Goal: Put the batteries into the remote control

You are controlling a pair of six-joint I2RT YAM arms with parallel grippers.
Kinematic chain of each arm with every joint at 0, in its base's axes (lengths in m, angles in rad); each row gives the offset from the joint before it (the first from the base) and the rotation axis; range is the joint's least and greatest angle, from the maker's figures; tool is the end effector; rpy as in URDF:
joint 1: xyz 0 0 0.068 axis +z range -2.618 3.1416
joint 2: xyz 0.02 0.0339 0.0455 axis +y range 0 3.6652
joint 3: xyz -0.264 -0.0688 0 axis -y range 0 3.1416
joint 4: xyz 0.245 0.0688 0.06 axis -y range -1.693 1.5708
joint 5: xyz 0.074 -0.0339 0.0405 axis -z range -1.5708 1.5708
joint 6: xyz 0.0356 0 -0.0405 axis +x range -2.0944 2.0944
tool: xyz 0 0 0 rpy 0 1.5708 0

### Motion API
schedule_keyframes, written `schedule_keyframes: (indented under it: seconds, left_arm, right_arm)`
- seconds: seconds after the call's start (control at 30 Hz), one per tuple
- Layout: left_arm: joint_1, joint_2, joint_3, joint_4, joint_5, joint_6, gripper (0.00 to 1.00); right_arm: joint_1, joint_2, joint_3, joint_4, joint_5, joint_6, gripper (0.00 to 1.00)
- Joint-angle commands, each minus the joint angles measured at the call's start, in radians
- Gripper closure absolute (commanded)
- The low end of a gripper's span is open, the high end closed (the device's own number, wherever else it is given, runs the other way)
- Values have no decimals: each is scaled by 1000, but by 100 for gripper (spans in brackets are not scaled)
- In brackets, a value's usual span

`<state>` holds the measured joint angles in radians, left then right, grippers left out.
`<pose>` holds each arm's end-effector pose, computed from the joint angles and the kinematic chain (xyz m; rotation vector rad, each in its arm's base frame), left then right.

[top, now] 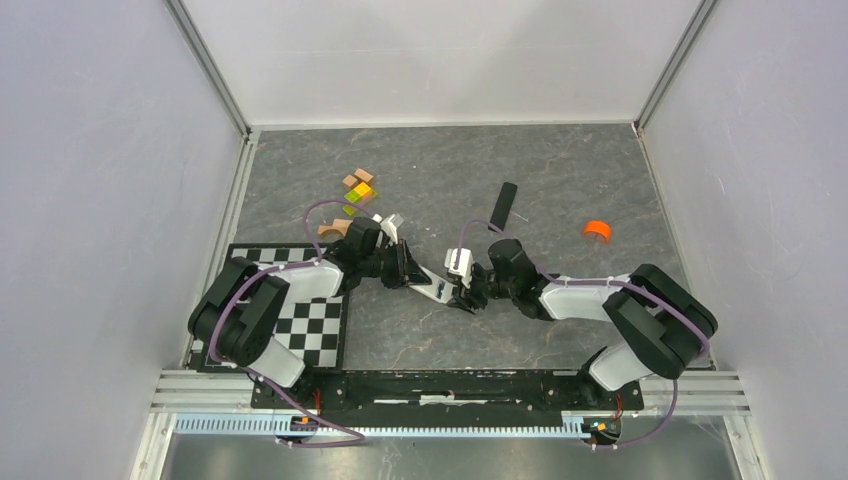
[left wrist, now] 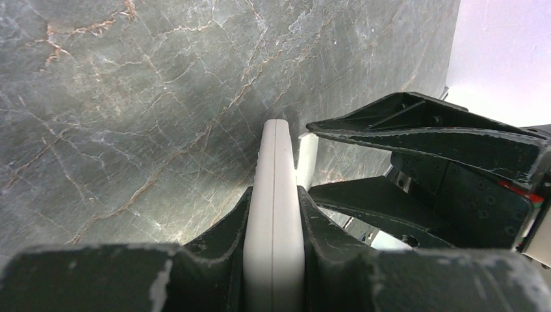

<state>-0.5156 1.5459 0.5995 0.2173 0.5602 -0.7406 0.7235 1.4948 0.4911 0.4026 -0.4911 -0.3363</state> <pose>0.2369 -0.1560 0.1443 0.0391 2.5134 -1.2360 0.1906 0.1907 0.1427 -1.3432 1.7266 0.7532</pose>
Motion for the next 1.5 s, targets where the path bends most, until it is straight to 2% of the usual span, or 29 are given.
schedule_keyframes:
  seconds: [0.0,0.87,1.47]
  left_arm:
    - [-7,13,31,-1,4,-2,98]
    - [-8,20,48,-55,18,33,98]
    - [-10,28,57,-56,30,42,98]
  right_arm:
    - [-4,23,33,62,-27,5,50]
    - [-12,57,38,128,-14,11,50]
    - [-13,118,88,90,-120,-9,50]
